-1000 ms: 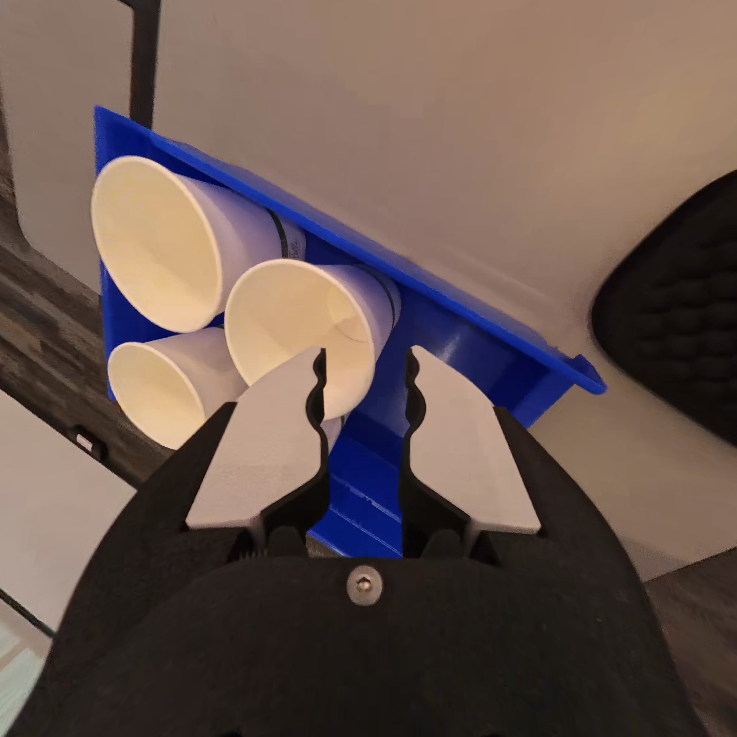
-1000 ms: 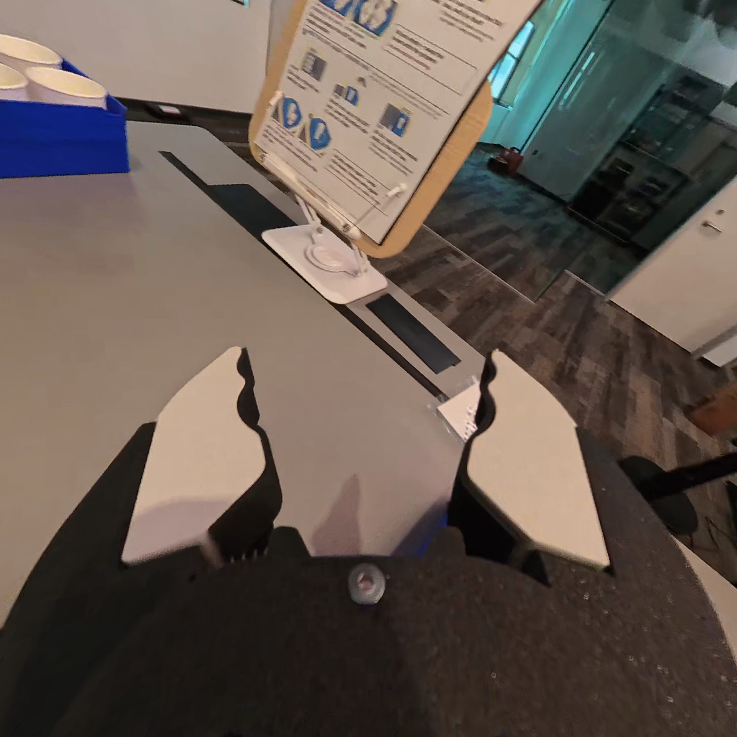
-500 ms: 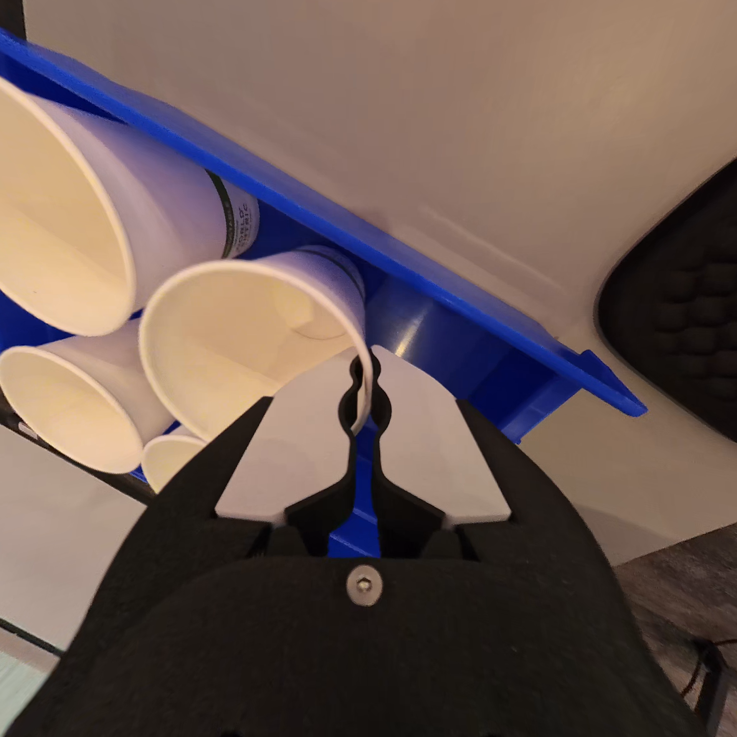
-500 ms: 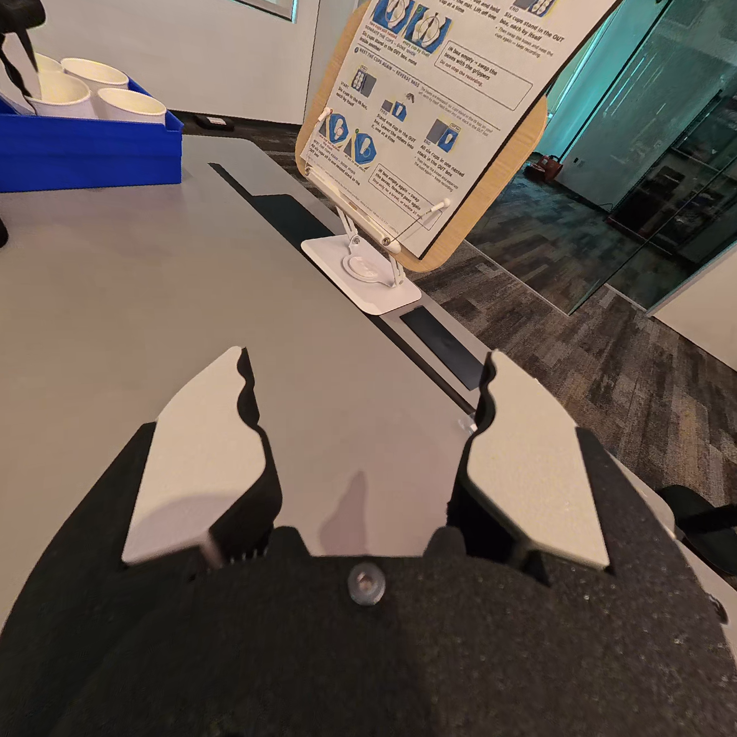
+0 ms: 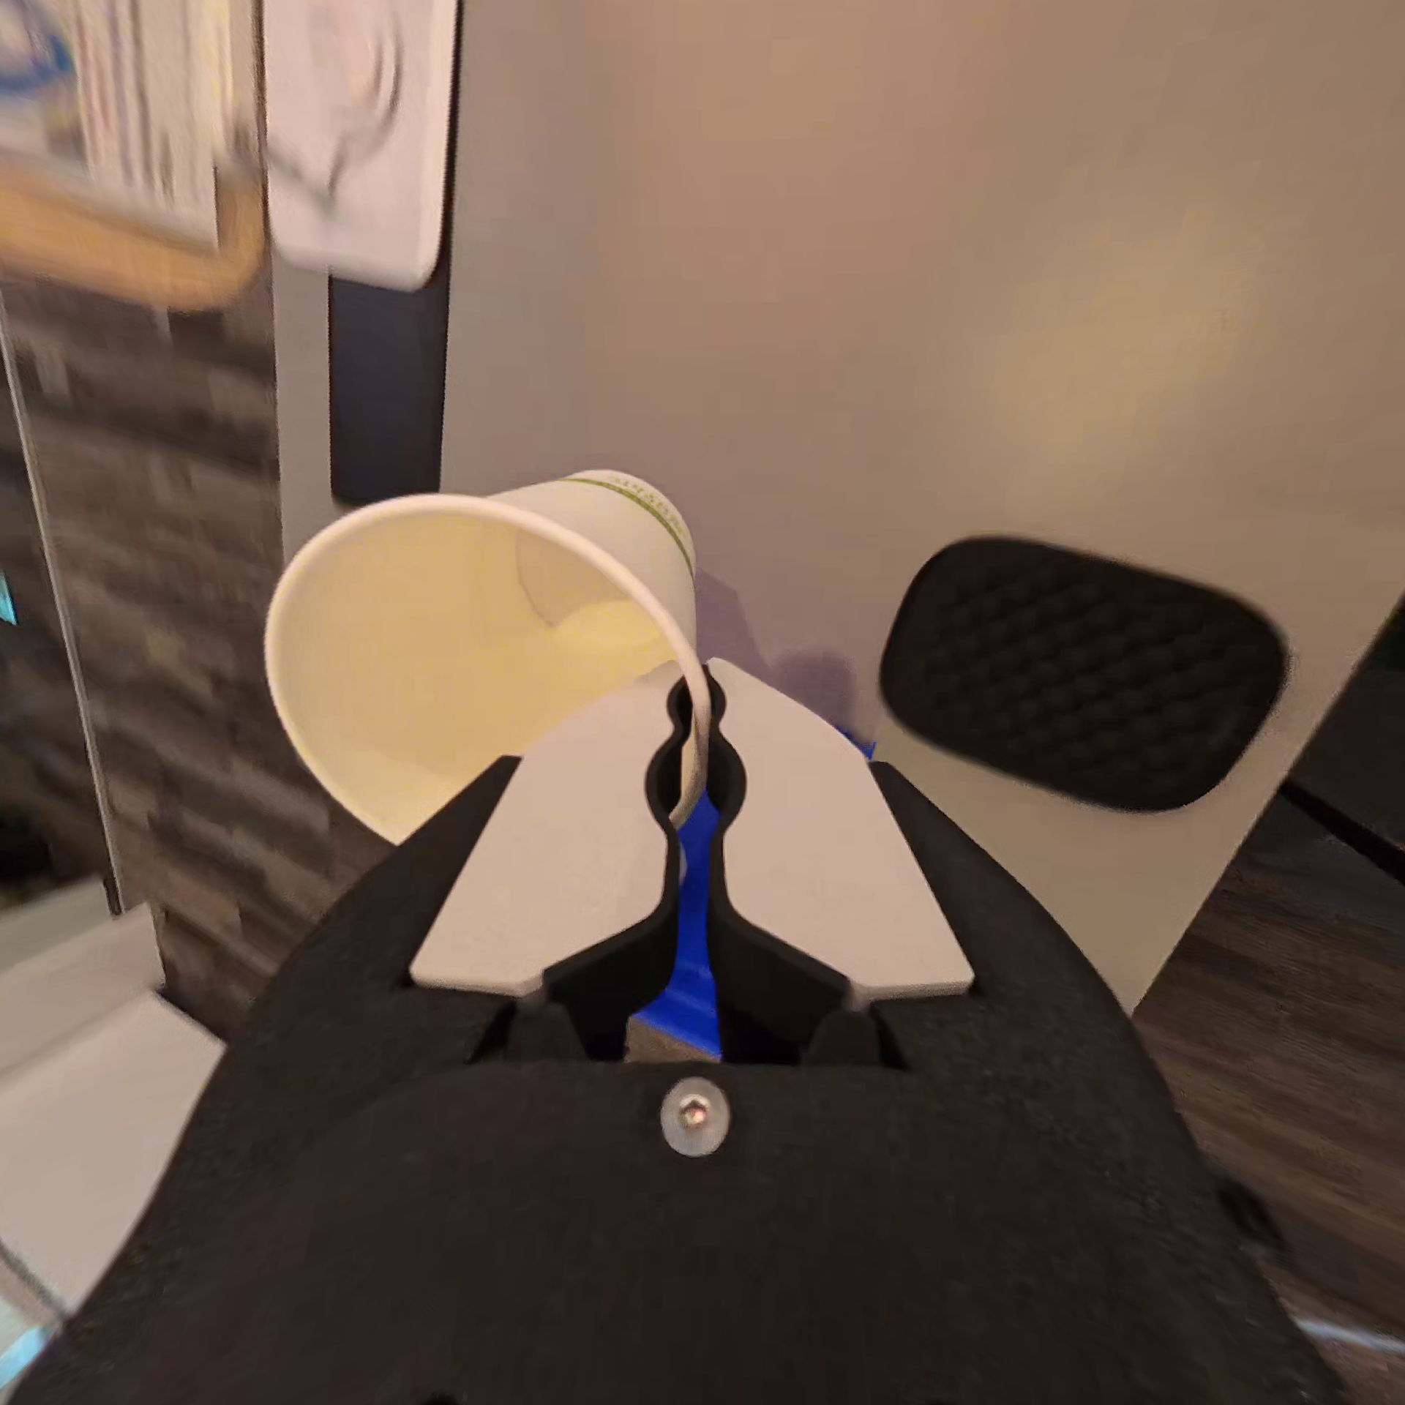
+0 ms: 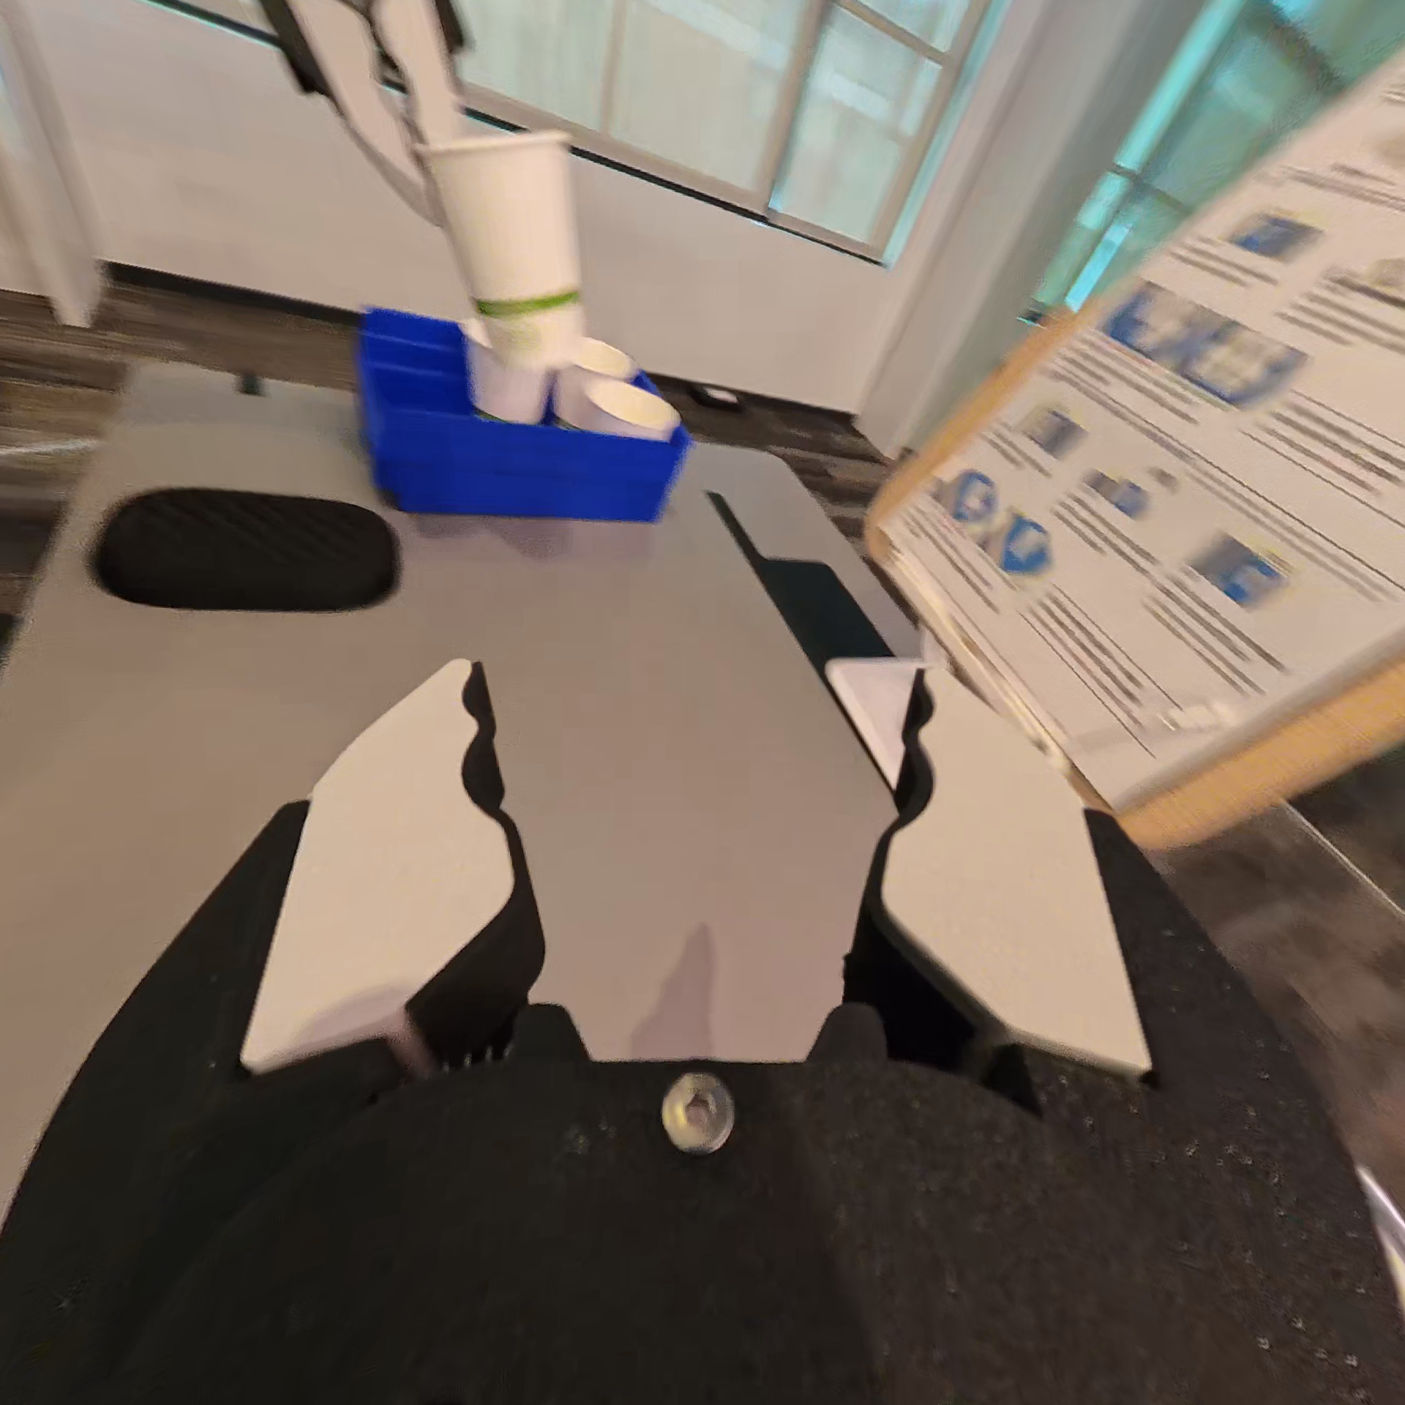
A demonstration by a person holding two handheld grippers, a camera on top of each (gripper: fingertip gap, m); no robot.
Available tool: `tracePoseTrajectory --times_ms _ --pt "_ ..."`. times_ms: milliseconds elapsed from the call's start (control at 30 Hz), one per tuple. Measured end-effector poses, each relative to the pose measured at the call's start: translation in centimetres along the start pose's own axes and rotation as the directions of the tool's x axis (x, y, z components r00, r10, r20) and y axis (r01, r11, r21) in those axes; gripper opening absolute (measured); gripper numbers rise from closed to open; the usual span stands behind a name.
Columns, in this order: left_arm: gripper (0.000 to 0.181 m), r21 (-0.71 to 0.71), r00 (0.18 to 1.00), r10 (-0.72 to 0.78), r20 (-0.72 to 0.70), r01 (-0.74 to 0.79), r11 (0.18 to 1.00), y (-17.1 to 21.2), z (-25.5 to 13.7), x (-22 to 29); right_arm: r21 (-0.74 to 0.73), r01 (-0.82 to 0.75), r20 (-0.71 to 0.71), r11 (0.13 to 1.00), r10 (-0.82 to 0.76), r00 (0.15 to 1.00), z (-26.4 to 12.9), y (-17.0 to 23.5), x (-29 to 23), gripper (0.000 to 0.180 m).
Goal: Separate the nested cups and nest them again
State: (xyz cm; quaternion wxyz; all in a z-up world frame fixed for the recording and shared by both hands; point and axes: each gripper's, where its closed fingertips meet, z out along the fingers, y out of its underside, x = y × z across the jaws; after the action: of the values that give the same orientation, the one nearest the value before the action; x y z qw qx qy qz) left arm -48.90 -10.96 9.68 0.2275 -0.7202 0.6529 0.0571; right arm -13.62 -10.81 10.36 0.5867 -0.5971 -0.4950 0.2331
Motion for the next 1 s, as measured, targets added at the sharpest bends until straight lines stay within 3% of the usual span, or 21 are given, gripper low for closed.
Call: tracePoseTrajectory --times_ms 167,367,700,767,1000 --pt "0.0 0.178 0.96 0.266 -0.089 -0.247 0.953 -10.4 -0.4 5.4 0.082 -0.022 0.278 0.996 -0.002 0.961 6.4 -4.3 -5.8 0.102" --pt "0.0 0.223 0.891 0.44 -0.114 -0.409 0.885 -16.2 1.3 9.0 0.083 -0.07 0.384 0.994 0.033 0.923 9.8 -5.9 -8.1 0.104" --pt "0.0 0.265 0.833 0.539 -0.127 -0.495 0.828 -19.1 2.0 11.3 -0.011 -0.081 0.525 0.997 0.074 0.848 10.7 -4.7 -11.4 0.103" --pt "0.0 0.268 0.825 0.55 -0.13 -0.505 0.821 -19.3 2.0 11.7 0.002 -0.072 0.539 0.997 0.06 0.84 10.7 -4.8 -11.8 0.094" --pt "0.0 0.259 0.824 0.553 -0.123 -0.511 0.82 -19.1 2.0 12.0 0.017 -0.108 0.569 0.994 0.079 0.819 10.8 -4.8 -12.3 0.094"
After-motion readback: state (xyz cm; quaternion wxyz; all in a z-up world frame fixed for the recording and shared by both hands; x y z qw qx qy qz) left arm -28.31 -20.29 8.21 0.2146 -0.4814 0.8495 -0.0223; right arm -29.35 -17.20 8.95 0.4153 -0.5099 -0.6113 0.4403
